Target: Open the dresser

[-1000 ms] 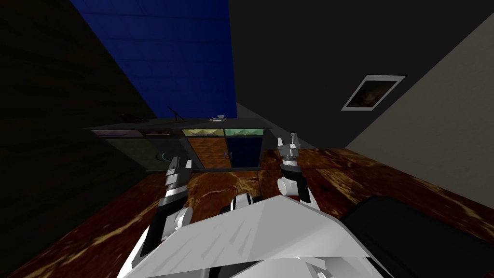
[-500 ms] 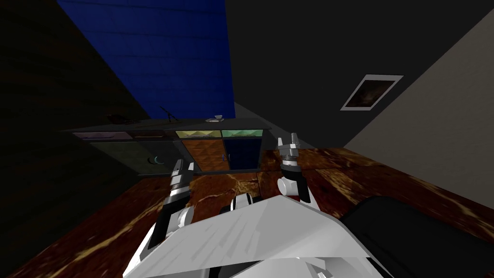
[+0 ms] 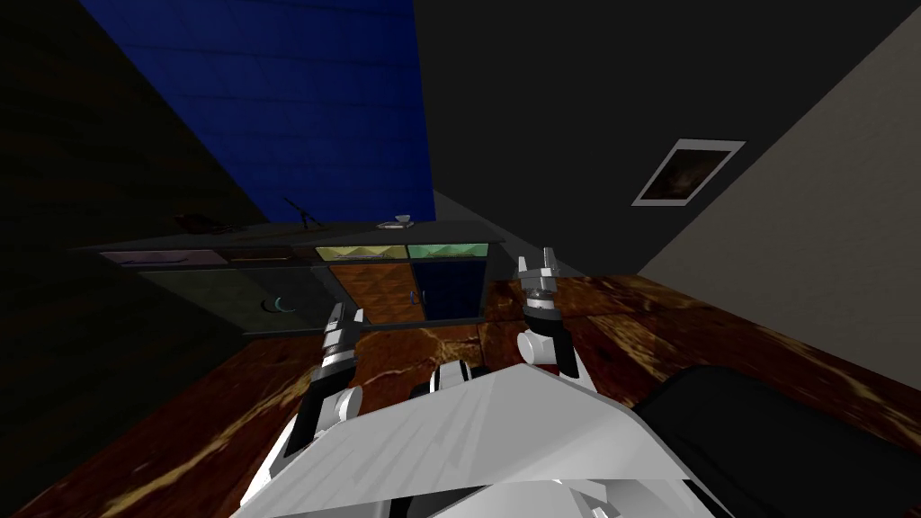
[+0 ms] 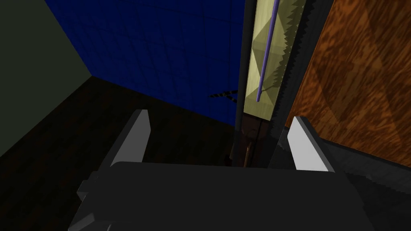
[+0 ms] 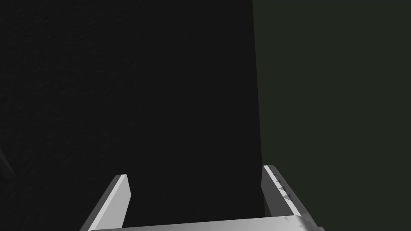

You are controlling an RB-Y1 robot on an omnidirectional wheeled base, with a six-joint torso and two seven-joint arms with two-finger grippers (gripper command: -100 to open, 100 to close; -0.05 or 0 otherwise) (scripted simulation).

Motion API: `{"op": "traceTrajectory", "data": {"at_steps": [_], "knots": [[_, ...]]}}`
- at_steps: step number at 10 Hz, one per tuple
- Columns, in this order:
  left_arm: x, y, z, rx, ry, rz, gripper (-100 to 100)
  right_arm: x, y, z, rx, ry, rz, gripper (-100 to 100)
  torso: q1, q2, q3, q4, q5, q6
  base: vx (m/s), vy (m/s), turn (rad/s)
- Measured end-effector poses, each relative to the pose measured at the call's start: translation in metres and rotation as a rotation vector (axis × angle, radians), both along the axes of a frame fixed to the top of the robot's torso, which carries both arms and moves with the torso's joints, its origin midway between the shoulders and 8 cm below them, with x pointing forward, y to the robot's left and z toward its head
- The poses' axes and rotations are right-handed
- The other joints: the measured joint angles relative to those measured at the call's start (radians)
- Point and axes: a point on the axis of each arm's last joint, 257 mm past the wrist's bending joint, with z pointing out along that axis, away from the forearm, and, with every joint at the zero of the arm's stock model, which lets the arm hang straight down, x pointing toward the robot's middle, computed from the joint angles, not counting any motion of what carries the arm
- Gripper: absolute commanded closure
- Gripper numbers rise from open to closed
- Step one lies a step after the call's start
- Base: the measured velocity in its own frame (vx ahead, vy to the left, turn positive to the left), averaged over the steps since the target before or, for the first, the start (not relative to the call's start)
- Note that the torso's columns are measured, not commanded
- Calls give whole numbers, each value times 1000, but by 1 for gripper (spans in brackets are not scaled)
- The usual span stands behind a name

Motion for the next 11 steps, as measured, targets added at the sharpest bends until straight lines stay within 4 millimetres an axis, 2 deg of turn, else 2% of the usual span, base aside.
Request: {"op": "traceTrajectory", "data": {"at_steps": [4,11], "knots": [[11,14,-42,-53,69,14,-100,0,0,0,0,0,0,0,1,1,1,0,0,0,108,-36,-39],[12,35,-110,-133,179,45,-100,0,0,0,0,0,0,0,0,0,0,0,0,0,82,-29,-35]]}}
